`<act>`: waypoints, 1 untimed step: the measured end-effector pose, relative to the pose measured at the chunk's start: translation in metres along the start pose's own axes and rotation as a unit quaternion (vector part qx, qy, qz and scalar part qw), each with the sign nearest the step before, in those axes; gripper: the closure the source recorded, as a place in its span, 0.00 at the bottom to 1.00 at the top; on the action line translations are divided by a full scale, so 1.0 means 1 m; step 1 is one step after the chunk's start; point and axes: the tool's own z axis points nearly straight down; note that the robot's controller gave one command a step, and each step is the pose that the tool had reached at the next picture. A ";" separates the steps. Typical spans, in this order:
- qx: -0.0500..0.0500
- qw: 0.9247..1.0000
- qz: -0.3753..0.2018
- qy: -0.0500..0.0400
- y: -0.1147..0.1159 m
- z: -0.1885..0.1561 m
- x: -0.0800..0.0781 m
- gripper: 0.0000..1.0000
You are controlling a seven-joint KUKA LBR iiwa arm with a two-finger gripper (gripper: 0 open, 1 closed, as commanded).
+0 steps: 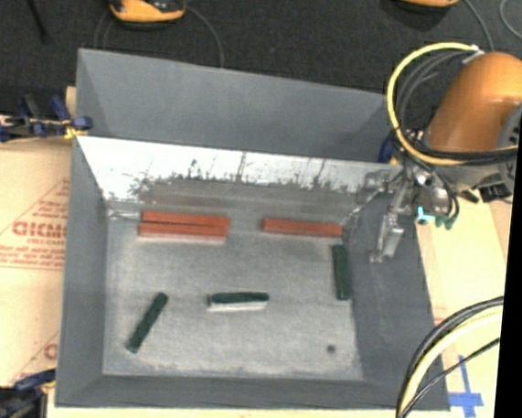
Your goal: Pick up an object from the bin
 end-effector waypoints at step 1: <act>0.001 1.000 -0.001 -0.004 0.000 -0.005 -0.002 0.00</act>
Offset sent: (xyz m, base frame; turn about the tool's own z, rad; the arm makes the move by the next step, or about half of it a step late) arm -0.0289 0.0378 -0.1144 -0.4212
